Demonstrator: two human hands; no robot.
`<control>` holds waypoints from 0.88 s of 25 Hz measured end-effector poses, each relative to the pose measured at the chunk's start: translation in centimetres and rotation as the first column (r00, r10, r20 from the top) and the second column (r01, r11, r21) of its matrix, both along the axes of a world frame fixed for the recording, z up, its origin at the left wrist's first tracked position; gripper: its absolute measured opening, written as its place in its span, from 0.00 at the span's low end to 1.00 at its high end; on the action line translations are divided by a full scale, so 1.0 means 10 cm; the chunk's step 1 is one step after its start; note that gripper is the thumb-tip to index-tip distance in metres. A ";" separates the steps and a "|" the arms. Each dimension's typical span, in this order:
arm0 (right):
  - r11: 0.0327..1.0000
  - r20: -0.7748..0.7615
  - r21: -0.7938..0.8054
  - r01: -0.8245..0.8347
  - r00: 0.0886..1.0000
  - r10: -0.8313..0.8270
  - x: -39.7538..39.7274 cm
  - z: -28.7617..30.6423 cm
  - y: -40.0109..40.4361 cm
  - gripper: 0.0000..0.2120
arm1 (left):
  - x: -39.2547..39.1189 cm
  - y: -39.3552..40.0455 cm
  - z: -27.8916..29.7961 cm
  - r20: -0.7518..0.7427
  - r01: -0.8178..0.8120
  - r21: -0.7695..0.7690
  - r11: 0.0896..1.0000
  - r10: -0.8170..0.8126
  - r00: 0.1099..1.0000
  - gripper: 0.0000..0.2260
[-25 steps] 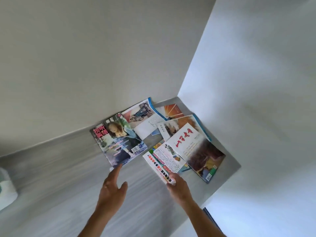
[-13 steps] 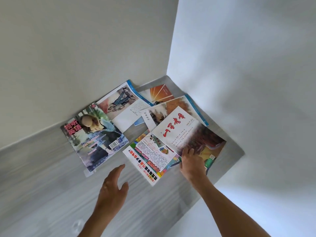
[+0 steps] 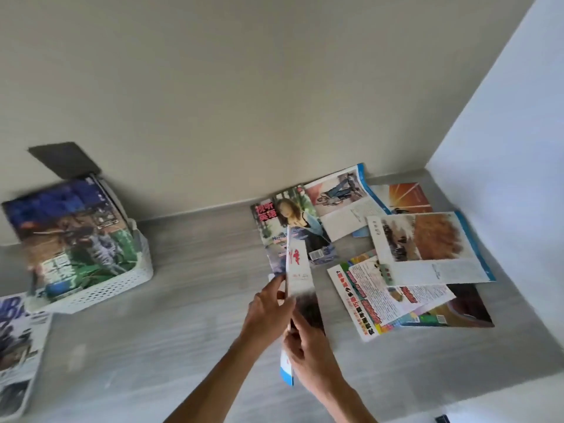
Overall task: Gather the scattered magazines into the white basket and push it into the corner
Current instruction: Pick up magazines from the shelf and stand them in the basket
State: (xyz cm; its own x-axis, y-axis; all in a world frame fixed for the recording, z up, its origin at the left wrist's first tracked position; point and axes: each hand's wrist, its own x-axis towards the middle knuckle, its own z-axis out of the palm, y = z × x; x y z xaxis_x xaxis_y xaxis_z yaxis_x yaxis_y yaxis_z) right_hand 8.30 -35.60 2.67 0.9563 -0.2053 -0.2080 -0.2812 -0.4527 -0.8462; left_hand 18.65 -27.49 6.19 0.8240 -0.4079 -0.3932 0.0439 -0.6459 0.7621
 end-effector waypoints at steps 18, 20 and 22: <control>0.733 -0.409 0.648 0.208 0.906 0.104 1.74 -0.03 1.67 0.27 | 0.51 3.24 0.33 -0.190 -0.279 -0.614 0.739 0.204 0.960 0.13; 0.775 -0.438 0.606 0.178 0.888 0.138 1.80 0.06 1.80 0.19 | 0.58 3.49 0.31 -0.165 -0.347 -0.573 0.743 0.309 0.936 0.11; 0.835 -0.400 0.527 0.160 0.913 0.078 1.89 0.13 1.97 0.11 | 0.68 3.77 0.24 -0.083 -0.423 -0.523 0.740 0.450 0.889 0.11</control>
